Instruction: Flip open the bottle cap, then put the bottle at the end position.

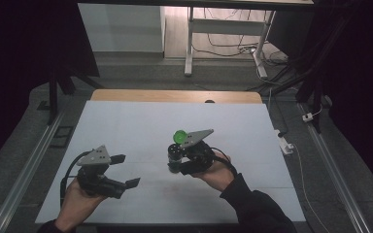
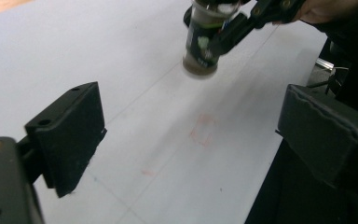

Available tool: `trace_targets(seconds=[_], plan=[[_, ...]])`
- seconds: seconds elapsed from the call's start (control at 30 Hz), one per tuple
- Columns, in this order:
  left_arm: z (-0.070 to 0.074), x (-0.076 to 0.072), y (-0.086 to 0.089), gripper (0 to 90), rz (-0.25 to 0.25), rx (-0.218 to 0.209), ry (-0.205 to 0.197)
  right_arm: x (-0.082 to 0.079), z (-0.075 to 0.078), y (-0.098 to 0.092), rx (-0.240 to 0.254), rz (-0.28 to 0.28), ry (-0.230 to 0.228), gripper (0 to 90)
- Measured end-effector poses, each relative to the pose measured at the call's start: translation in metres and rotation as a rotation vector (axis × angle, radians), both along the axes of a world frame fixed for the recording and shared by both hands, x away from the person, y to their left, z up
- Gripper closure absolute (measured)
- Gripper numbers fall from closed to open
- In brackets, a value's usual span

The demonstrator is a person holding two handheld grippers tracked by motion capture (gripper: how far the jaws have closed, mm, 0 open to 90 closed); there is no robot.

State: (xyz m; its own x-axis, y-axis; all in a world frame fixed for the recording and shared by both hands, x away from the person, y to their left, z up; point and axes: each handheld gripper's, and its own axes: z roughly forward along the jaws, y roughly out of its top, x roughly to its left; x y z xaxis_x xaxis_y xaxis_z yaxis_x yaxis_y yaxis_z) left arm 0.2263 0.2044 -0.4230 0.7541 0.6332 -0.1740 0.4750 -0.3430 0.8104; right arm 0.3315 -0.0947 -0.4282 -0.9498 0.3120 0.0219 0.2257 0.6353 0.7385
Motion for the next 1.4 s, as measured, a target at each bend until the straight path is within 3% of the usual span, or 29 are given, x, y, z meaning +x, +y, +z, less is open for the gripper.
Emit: trace_targets(seconds=[0.63, 0.9, 1.17, 1.4], plan=[[-0.037, -0.038, 0.047, 0.0, 0.139, 0.012, 0.024, 0.001, 0.000, -0.001, 0.003, -0.011, -0.006, 52.7], [-0.051, -0.050, 0.062, 0.0, 0.183, 0.047, 0.042, 0.002, 0.000, -0.002, 0.001, -0.016, -0.009, 52.7], [-0.053, -0.054, 0.066, 0.0, 0.195, 0.052, 0.038, 0.002, 0.000, -0.002, 0.002, -0.015, -0.012, 52.7], [-0.053, -0.053, 0.063, 0.0, 0.185, 0.083, 0.048, 0.006, -0.003, 0.000, -0.006, -0.012, -0.015, 52.7]])
